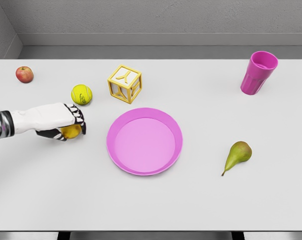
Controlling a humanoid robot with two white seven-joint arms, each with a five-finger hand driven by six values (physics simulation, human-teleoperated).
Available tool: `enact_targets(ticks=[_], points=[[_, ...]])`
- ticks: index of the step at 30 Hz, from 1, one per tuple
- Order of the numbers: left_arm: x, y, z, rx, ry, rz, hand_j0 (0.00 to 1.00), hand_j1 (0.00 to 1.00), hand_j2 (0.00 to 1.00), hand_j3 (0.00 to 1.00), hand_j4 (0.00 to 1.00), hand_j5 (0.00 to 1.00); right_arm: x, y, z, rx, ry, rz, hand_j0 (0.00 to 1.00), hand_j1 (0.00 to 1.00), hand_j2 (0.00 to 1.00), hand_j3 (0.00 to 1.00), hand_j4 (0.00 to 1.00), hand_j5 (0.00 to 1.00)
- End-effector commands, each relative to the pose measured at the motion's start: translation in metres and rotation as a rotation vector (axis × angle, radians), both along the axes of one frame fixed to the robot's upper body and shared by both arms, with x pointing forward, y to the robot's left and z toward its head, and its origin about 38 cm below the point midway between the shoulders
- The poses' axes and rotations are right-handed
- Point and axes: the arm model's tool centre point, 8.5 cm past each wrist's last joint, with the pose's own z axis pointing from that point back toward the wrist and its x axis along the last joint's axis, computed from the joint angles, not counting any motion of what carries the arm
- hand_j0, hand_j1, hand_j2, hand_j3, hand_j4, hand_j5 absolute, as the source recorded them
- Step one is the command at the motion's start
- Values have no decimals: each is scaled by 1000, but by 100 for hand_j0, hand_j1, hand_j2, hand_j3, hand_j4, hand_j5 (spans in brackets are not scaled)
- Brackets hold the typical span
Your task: Put the lemon on the plate with left arm
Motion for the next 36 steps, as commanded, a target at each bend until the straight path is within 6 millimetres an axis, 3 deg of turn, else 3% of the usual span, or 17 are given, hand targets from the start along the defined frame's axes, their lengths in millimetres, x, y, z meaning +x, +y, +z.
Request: enact_targets(ticks=[1, 12, 36], points=[[-1, -7, 5, -15, -13, -17, 53, 53, 53, 53, 53, 53, 0, 0, 0, 0, -1, 0, 100, 100, 100, 100, 100, 100], [-15, -51, 26, -71, -84, -141, 54, 54, 54, 54, 54, 54, 1, 0, 0, 0, -3, 0, 100, 100, 100, 100, 100, 100], [-18, -123, 26, -209, -99, -257, 56, 56, 56, 56, 56, 56, 0, 0, 0, 0, 0, 0, 100, 100, 100, 100, 100, 100]])
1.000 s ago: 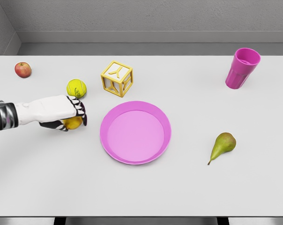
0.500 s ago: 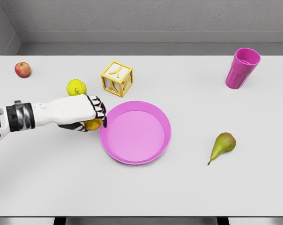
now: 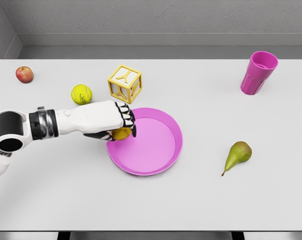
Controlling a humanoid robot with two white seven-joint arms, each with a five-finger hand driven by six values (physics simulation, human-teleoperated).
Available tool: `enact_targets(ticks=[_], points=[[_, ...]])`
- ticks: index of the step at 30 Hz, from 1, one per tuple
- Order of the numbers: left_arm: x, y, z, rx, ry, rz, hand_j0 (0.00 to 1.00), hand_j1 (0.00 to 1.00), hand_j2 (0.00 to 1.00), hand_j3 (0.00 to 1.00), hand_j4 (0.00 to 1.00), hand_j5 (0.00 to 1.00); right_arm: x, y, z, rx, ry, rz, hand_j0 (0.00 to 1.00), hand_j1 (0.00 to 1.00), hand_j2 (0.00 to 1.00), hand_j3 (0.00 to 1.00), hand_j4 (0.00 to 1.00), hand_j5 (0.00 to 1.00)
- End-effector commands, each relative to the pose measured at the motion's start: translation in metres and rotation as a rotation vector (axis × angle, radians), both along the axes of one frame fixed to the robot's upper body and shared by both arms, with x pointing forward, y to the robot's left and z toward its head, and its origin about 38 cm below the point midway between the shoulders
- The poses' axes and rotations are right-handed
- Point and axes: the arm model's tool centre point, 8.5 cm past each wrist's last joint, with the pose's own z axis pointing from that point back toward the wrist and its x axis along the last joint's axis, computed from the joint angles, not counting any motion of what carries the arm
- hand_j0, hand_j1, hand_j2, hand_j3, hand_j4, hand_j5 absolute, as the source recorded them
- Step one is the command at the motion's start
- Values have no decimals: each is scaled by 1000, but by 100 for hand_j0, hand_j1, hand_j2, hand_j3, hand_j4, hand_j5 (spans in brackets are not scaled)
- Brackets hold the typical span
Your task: Put the lemon on the plate with left arm
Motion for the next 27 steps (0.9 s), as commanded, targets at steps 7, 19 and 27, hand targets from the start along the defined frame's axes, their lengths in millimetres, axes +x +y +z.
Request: enact_targets(ticks=[7, 19, 27], points=[[-2, -19, 0, -56, 8, -28, 100, 100, 100, 100, 100, 100, 0, 0, 0, 0, 0, 0, 100, 100, 100, 100, 100, 100], [5, 122, 40, 8, -33, 266, 100, 100, 100, 100, 100, 100, 0, 0, 0, 0, 0, 0, 100, 100, 100, 100, 100, 100], [3, 149, 15, 6, 40, 353, 100, 100, 100, 100, 100, 100, 0, 0, 0, 0, -1, 0, 100, 100, 100, 100, 100, 100]])
